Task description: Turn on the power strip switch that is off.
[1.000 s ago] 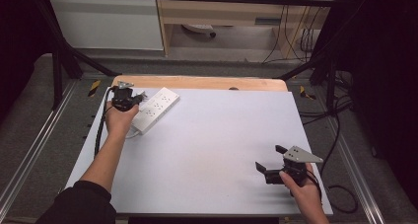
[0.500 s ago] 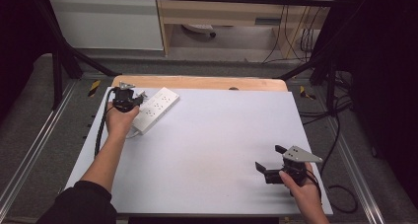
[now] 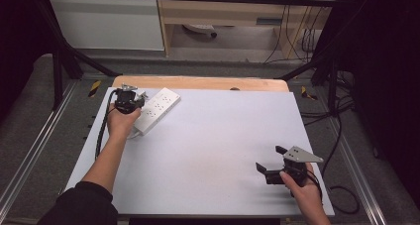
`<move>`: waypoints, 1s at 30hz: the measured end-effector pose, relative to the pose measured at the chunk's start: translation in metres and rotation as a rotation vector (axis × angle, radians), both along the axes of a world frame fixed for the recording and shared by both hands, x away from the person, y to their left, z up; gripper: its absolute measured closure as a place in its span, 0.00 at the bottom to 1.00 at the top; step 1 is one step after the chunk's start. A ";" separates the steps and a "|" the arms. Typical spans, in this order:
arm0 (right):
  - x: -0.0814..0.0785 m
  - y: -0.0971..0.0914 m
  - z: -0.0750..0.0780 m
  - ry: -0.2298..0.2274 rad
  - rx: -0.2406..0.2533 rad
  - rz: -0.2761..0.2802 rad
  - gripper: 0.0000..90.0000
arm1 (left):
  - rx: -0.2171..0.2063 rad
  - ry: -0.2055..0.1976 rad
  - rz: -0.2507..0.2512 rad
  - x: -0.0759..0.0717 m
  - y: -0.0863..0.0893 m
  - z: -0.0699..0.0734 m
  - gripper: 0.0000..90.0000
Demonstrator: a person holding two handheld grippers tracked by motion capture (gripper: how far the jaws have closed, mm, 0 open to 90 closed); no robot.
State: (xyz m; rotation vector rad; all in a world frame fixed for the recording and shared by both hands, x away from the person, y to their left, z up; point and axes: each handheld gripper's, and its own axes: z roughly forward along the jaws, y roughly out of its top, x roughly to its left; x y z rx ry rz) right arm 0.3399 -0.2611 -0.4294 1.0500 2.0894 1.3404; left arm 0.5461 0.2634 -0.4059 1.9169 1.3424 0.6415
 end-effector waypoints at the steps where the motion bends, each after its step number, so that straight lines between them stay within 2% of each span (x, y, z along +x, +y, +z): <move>1: 0.000 0.000 0.000 0.002 0.001 -0.001 0.03 | 0.000 0.001 0.001 0.000 0.000 0.000 1.00; 16: 0.000 -0.001 0.000 0.000 -0.001 -0.003 0.03 | 0.018 0.032 -0.001 0.001 0.004 -0.007 1.00; 17: 0.000 -0.001 0.000 0.000 -0.001 -0.003 0.03 | 0.007 0.029 0.003 0.001 0.004 -0.009 1.00; 24: 0.000 -0.001 0.000 0.001 0.001 -0.003 0.02 | 0.007 0.044 0.010 -0.001 0.007 -0.016 1.00; 30: 0.000 -0.001 0.000 0.000 -0.001 -0.003 0.03 | 0.002 0.043 0.018 -0.001 0.010 -0.017 1.00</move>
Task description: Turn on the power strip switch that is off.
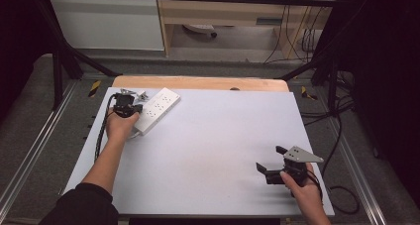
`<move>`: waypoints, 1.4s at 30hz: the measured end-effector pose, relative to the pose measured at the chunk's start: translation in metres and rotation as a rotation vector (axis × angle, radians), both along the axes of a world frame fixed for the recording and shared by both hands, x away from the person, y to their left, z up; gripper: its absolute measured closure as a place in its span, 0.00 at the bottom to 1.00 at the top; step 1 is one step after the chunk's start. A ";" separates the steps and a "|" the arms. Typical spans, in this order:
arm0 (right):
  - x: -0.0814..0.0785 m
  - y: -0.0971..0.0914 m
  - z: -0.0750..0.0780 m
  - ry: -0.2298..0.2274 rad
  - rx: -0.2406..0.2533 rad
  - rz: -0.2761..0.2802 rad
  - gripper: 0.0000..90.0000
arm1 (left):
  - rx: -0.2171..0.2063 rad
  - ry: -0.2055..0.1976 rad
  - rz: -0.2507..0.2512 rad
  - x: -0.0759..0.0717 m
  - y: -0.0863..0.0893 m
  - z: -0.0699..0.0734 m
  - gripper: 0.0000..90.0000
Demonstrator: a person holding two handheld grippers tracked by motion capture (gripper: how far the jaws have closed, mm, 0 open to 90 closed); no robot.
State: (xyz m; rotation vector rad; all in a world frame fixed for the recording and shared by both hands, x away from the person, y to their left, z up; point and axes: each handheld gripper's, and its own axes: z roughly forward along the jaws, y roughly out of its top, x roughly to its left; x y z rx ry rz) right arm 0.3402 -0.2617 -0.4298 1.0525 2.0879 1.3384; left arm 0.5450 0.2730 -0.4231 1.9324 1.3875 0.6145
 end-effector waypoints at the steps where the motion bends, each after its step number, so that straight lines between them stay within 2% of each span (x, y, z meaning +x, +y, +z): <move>1: 0.000 0.000 0.000 0.002 0.002 -0.002 0.03 | -0.001 0.000 0.001 0.000 0.000 0.000 1.00; 27: 0.000 0.000 0.000 0.002 0.000 0.000 0.03 | 0.004 -0.009 -0.006 -0.001 0.000 -0.002 1.00; 42: 0.000 0.001 0.000 0.001 -0.002 0.003 0.02 | 0.029 -0.017 -0.016 -0.001 -0.002 -0.002 1.00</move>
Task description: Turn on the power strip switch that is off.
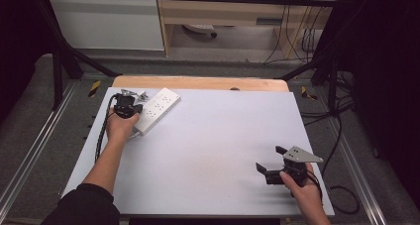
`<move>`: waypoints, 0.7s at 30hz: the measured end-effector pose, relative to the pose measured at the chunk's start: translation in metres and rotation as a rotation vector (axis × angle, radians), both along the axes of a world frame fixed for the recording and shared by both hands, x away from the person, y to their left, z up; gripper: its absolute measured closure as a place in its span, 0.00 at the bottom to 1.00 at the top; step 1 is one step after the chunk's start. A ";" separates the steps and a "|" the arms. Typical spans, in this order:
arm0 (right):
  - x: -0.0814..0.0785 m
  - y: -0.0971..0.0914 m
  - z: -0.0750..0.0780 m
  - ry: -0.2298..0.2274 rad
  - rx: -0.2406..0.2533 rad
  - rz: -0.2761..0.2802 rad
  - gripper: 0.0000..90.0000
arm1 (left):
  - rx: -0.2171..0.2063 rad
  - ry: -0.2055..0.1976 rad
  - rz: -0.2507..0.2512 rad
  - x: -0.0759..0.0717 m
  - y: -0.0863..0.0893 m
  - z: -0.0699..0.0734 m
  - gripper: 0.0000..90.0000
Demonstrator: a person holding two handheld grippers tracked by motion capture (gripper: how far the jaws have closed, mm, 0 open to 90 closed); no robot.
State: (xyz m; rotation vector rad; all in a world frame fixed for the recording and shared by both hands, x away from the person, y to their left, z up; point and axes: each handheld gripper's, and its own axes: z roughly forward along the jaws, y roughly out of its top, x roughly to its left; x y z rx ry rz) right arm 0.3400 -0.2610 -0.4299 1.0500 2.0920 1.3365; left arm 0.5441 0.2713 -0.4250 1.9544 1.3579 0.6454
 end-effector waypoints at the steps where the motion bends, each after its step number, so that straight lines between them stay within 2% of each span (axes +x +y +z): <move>1: 0.000 0.000 0.000 0.001 0.001 -0.001 0.02 | 0.001 0.000 0.000 0.000 0.000 0.000 1.00; 21: 0.000 0.000 0.000 0.001 -0.001 0.000 0.02 | 0.002 -0.004 -0.001 0.000 -0.001 -0.001 1.00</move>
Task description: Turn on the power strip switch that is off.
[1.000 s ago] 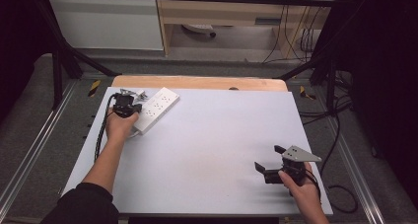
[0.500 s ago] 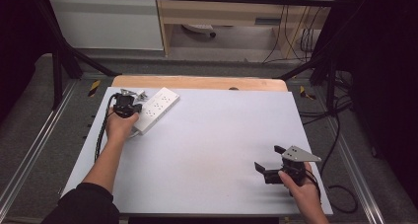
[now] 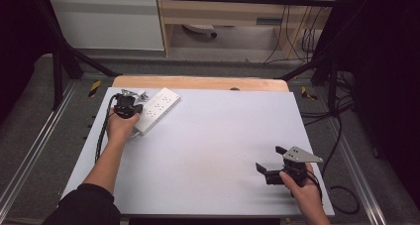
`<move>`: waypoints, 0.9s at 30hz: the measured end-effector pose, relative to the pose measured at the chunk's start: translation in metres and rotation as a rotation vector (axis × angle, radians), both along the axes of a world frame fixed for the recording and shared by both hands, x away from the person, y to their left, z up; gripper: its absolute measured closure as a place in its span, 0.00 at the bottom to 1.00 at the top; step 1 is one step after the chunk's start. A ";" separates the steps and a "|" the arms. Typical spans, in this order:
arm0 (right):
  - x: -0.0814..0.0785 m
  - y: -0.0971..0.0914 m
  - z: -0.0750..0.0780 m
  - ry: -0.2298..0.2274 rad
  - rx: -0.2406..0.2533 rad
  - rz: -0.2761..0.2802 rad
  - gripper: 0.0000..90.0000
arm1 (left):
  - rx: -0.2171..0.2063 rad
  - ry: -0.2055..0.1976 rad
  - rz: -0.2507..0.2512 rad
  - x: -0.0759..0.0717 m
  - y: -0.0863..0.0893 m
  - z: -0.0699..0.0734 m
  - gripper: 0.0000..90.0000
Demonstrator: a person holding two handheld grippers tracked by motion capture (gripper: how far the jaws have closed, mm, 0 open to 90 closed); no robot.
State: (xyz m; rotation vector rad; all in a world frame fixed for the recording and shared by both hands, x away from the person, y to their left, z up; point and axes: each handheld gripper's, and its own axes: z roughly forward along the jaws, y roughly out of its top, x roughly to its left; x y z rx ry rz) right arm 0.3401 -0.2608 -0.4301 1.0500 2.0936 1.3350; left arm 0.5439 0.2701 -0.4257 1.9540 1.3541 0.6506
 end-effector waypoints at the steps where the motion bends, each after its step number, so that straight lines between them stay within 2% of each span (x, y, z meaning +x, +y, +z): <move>1: 0.000 0.000 0.000 0.000 0.000 0.000 0.02 | -0.002 -0.001 0.000 0.000 0.000 0.000 1.00; 27: -0.001 0.000 0.000 0.001 0.001 -0.002 0.02 | -0.012 -0.007 0.000 0.000 -0.003 -0.002 1.00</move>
